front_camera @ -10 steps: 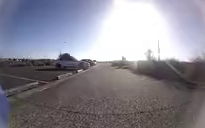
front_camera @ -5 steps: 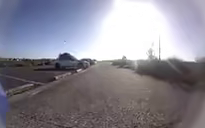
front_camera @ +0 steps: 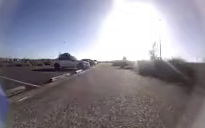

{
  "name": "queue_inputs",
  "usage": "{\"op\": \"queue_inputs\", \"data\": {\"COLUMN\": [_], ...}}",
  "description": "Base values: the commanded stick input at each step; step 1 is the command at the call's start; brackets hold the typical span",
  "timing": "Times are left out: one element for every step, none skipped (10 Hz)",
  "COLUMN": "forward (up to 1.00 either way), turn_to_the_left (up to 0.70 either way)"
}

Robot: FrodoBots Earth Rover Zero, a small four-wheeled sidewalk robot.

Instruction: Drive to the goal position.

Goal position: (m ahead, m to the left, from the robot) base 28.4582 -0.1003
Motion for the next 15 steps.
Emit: {"op": "queue_inputs", "data": {"forward": [0.7, 0.7, 0.7, 0.7, 0.7, 0.7, 0.7, 0.7, 0.7, 0.7, 0.7, 0.7, 0.7, 0.7, 0.7], "turn_to_the_left": [-0.35, -0.35, -0.35, -0.23, -0.02, 0.0, 0.0, 0.0, 0.0, 0.0, 0.0, 0.0, 0.0, 0.0, 0.0]}}
